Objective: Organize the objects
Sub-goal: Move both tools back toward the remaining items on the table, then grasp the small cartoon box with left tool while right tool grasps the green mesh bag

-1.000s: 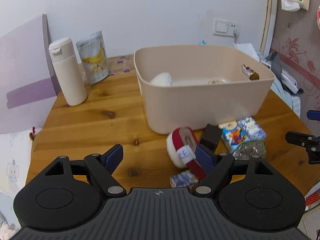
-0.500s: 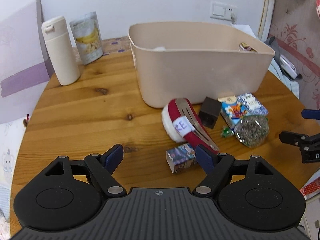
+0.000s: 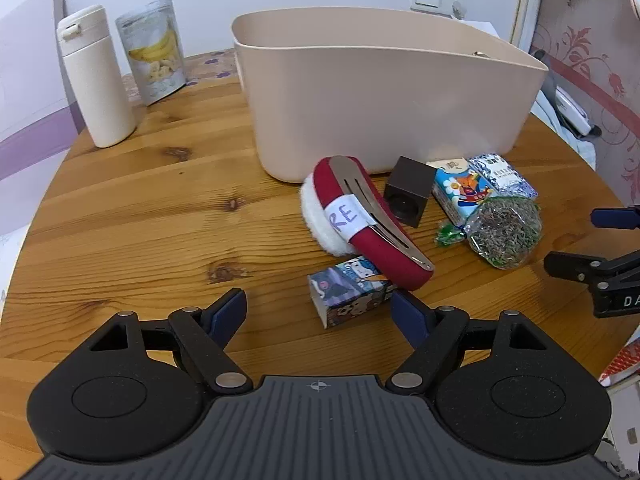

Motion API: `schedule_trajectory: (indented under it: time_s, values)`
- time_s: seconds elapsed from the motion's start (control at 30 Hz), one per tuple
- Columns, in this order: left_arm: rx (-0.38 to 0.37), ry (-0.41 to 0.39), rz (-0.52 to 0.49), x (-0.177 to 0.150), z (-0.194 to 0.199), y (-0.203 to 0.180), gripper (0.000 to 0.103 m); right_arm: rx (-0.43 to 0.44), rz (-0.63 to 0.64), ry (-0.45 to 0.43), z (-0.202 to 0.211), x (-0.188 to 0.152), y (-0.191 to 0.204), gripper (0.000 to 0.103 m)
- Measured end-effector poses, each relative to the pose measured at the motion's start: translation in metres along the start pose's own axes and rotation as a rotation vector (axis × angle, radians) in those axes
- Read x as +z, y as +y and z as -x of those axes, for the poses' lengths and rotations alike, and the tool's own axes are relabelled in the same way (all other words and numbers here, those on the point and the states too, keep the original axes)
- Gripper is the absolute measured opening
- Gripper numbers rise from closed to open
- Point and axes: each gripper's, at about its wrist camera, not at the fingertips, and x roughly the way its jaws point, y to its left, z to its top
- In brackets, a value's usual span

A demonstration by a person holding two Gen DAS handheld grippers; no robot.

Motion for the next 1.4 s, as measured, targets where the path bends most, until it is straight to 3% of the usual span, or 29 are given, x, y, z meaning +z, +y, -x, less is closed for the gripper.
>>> schedule_trajectory:
  time_s: [0.33,0.8,1.17,1.4]
  values:
    - [-0.027,0.015,-0.033,0.003,-0.018,-0.009,0.081,0.041,0.0,0.008,-0.007,0.001,0.007,0.103]
    - [-0.044,-0.03,-0.063,0.011,-0.03,-0.007,0.079,0.083,0.024,0.032,-0.033,0.012,0.029,0.103]
    - [-0.062,-0.045,-0.072,0.016,-0.032,-0.002,0.063,0.069,0.026,0.024,-0.042,0.02,0.037,0.103]
    - [-0.064,-0.049,-0.068,0.015,-0.028,0.004,0.05,0.074,0.025,0.018,-0.039,0.022,0.039,0.09]
